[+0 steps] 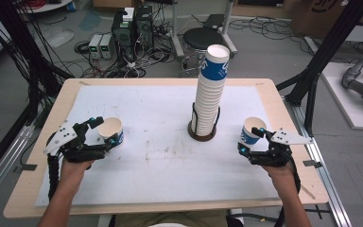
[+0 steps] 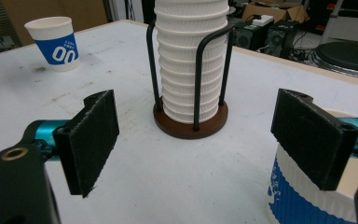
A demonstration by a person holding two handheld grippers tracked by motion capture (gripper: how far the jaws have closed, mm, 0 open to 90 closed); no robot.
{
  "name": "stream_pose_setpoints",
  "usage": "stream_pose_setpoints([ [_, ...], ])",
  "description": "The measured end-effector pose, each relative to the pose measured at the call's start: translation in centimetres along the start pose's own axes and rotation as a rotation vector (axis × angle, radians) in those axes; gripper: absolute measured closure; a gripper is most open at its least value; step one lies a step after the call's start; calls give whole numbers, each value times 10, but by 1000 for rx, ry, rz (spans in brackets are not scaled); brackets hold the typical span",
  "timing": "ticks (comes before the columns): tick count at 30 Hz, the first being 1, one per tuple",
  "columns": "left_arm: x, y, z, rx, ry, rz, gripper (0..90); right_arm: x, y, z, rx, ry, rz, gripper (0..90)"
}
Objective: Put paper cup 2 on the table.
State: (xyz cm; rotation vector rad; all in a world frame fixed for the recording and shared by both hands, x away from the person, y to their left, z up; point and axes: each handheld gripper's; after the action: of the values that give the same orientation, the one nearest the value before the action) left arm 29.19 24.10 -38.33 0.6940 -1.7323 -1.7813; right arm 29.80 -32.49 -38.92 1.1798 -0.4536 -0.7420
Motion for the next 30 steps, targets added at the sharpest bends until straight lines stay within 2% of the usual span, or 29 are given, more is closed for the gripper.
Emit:
stream_pose_setpoints([
  [5, 6, -6, -8, -15, 7, 1, 158, 0, -2, 4, -2, -5, -8, 152],
  [13, 9, -10, -9, -17, -8, 18, 158, -4, -2, 4, -11, -10, -11, 152],
  [30, 12, -13, -10, -39, -8, -1, 158, -5, -1, 1, -11, -7, -14, 152],
])
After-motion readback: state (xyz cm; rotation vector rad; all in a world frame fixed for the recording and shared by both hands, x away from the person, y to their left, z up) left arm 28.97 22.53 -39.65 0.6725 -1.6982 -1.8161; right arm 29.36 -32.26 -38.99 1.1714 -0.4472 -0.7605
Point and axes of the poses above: each handheld gripper's, and its own axes: z roughly backward along the jaws, y roughly out of its top, x roughly to its right, and after that the axes turned 1 degree about -z, right-handed
